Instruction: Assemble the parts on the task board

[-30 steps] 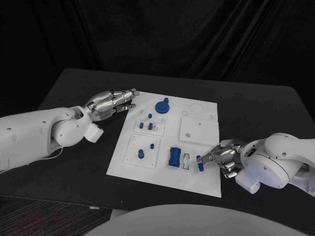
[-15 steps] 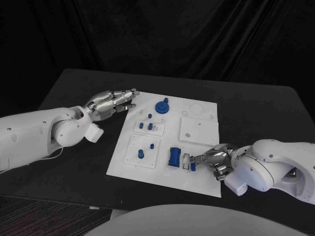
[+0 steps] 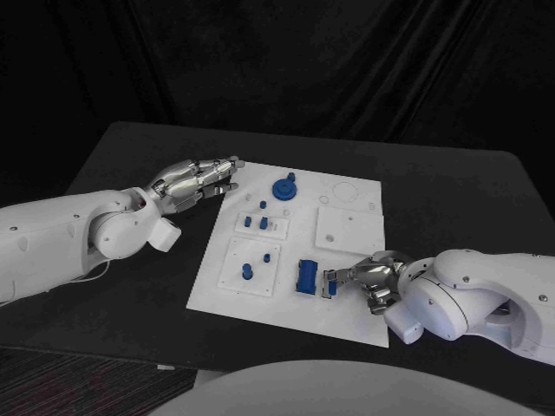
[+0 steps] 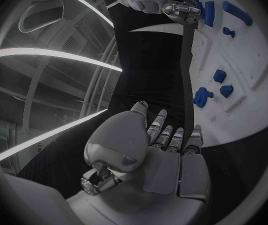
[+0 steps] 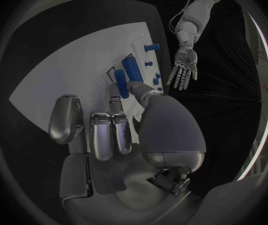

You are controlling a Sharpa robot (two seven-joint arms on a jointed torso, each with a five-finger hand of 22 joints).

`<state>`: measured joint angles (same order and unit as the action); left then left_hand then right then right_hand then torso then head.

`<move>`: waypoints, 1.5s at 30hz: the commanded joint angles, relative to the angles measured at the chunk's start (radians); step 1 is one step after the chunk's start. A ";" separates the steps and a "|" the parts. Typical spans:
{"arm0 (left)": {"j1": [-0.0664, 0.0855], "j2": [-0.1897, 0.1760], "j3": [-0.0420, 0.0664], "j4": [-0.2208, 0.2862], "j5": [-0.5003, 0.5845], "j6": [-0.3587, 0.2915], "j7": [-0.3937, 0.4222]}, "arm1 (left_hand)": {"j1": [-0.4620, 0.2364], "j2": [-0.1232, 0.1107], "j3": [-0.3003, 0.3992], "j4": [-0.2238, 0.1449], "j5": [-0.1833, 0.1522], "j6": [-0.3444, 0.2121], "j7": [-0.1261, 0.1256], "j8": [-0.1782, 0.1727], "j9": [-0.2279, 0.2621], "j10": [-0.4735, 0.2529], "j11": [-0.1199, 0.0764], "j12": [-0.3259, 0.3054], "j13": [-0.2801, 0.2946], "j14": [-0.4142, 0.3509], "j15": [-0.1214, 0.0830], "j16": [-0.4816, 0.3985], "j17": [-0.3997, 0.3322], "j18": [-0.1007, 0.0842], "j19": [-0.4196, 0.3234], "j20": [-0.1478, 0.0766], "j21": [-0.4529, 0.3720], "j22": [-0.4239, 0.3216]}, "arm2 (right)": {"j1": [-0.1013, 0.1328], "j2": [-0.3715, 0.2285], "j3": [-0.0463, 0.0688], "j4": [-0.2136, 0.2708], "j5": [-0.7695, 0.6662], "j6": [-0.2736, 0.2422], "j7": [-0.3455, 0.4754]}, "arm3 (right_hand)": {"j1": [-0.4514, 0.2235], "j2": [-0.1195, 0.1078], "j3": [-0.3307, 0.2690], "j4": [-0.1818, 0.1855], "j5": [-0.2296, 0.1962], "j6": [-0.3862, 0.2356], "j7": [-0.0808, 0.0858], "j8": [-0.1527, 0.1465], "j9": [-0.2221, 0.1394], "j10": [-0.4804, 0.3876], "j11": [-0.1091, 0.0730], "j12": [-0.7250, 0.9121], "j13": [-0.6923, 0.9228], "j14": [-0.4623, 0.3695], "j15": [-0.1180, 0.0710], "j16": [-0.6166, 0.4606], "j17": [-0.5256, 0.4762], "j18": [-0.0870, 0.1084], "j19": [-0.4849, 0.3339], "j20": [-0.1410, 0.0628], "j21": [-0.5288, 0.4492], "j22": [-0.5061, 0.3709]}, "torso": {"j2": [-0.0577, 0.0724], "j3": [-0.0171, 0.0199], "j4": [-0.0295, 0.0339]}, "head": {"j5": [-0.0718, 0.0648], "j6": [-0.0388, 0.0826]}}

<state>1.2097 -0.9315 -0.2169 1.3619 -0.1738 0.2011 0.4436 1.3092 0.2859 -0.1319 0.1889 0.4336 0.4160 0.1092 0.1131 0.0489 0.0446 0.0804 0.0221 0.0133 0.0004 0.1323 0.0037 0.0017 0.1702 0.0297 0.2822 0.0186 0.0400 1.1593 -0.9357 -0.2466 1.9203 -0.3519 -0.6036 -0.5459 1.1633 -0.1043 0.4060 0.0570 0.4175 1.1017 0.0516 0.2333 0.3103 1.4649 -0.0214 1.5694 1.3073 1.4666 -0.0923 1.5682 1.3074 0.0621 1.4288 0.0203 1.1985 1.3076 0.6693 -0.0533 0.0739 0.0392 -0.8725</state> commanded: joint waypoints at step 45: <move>-0.001 0.008 0.001 -0.007 0.007 0.018 0.010 | 0.000 0.002 0.000 -0.008 0.006 0.000 0.003 -0.001 0.001 0.001 0.004 0.005 0.001 0.000 0.006 -0.004 -0.002 0.010 0.006 0.001 0.003 0.000 | -0.028 0.005 0.000 0.010 -0.152 0.017 -0.018 | -0.011 0.028 -0.120 0.005 -0.057 -0.047 0.009 0.016 0.005 0.106 0.009 0.001 0.263 0.096 0.019 -0.013 0.227 0.025 -0.026 0.018 -0.047 0.147 | 0.001 0.0007 0.0008 | 0.006 0.000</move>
<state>1.2097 -0.9262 -0.2168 1.3534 -0.1738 0.2058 0.4417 1.3092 0.2859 -0.1318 0.1890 0.4336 0.4162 0.1092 0.1132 0.0491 0.0445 0.0803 0.0221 0.0132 0.0004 0.1323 0.0037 0.0015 0.1702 0.0297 0.2822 0.0186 0.0401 1.1349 -0.9308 -0.2462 1.9252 -0.4427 -0.6037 -0.5690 1.1415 -0.0762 0.2902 0.0620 0.3594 1.0605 0.0612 0.2496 0.3142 1.4685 -0.0177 1.5694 1.3073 1.4651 -0.0802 1.5612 1.3073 0.0784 1.4095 0.0396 1.1554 1.3073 0.6698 -0.0523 0.0740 0.0463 -0.8725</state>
